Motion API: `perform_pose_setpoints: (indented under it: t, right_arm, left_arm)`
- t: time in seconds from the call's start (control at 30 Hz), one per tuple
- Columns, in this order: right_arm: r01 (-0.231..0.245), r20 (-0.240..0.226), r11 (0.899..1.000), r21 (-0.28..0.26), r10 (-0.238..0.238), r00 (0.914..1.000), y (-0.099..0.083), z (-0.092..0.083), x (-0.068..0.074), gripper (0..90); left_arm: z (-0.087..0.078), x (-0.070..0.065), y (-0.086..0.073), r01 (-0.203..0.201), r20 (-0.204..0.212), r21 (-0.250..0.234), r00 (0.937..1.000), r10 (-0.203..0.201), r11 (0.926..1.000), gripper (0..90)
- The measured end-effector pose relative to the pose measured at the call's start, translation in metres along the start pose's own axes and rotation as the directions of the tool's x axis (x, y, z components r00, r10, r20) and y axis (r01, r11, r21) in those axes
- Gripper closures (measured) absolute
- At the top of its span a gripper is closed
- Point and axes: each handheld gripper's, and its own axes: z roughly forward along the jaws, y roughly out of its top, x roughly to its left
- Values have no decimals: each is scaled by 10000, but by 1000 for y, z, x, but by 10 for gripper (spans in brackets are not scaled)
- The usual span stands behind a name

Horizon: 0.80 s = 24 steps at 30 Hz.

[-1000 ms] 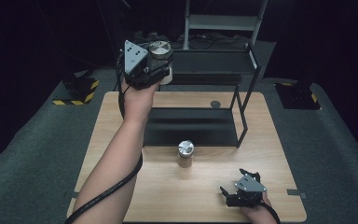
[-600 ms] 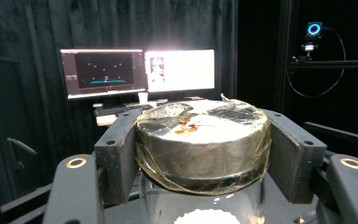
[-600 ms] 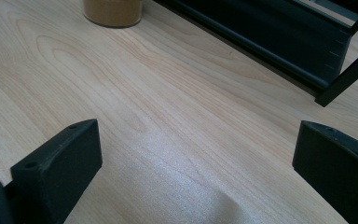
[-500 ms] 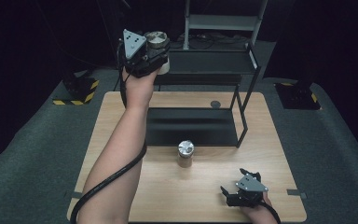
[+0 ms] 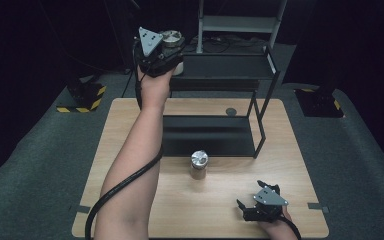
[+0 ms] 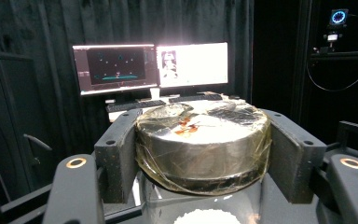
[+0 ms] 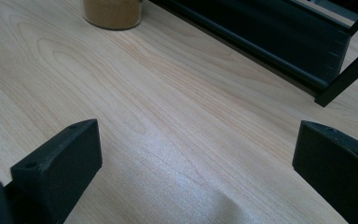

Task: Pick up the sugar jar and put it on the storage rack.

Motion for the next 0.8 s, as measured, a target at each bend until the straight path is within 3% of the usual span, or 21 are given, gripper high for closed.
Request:
perform_pose_setpoints:
  t: [0.47, 0.8]
  right_arm:
    - [-22, -5, 10000, -49, 22, 10000, -1, -1, 0, 4]
    - [-9, -37, 10000, -20, 9, 10000, -1, 0, -1, 3]
  left_arm:
    - [14, -6, -9, 246, 128, 72, 9996, -247, 9997, 344]
    - [16, -7, -12, 79, 187, 26, 9998, -79, 10000, 341]
